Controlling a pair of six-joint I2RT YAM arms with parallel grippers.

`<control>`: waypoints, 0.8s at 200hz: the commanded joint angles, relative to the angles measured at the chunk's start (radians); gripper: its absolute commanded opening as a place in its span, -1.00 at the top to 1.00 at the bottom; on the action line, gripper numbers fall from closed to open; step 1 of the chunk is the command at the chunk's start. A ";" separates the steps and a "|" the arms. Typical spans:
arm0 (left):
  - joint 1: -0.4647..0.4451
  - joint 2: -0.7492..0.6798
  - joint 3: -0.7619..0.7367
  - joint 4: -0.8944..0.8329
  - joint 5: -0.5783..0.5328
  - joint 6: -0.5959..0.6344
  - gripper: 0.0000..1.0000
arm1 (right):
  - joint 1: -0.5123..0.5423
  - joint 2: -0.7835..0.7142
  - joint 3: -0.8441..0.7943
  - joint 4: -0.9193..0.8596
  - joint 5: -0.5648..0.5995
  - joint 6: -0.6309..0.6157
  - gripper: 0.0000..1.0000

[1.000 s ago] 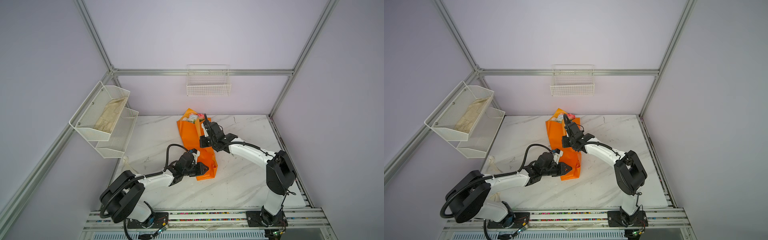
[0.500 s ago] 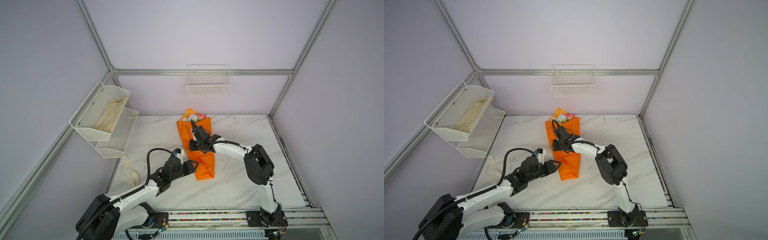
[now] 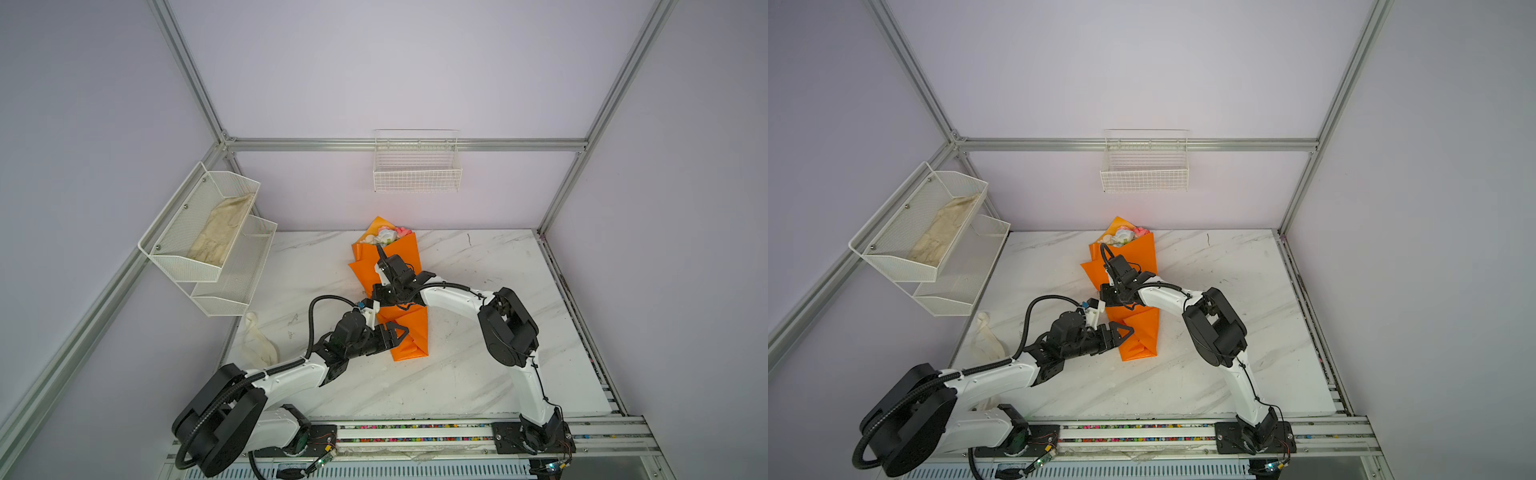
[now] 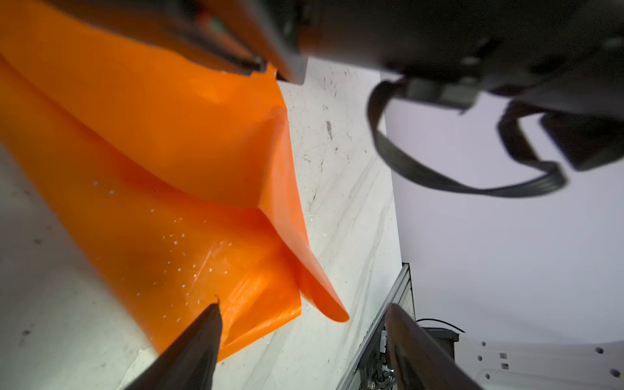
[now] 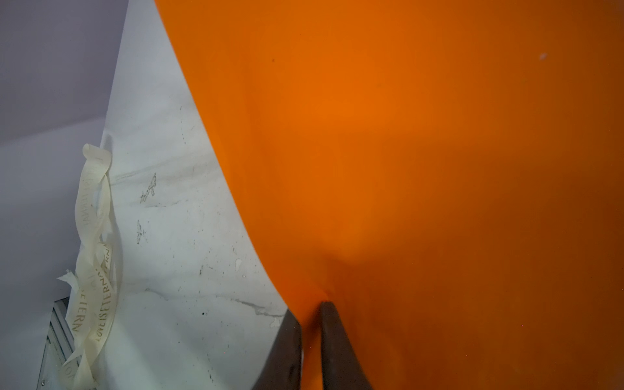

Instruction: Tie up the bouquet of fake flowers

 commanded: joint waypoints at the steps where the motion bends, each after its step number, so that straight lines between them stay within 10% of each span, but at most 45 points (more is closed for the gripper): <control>1: 0.008 0.058 0.018 0.176 0.043 -0.051 -0.53 | -0.004 0.008 0.009 0.018 -0.028 0.006 0.69; 53: 0.007 0.171 0.017 0.326 0.015 -0.135 -0.49 | -0.011 0.002 -0.010 0.032 -0.028 0.007 0.69; 91: 0.006 0.162 -0.043 0.374 -0.068 -0.184 0.27 | -0.021 -0.008 -0.025 0.054 -0.040 0.021 0.69; 160: 0.008 0.166 -0.082 0.366 -0.104 -0.220 0.86 | -0.049 -0.082 -0.067 0.070 -0.055 0.032 0.63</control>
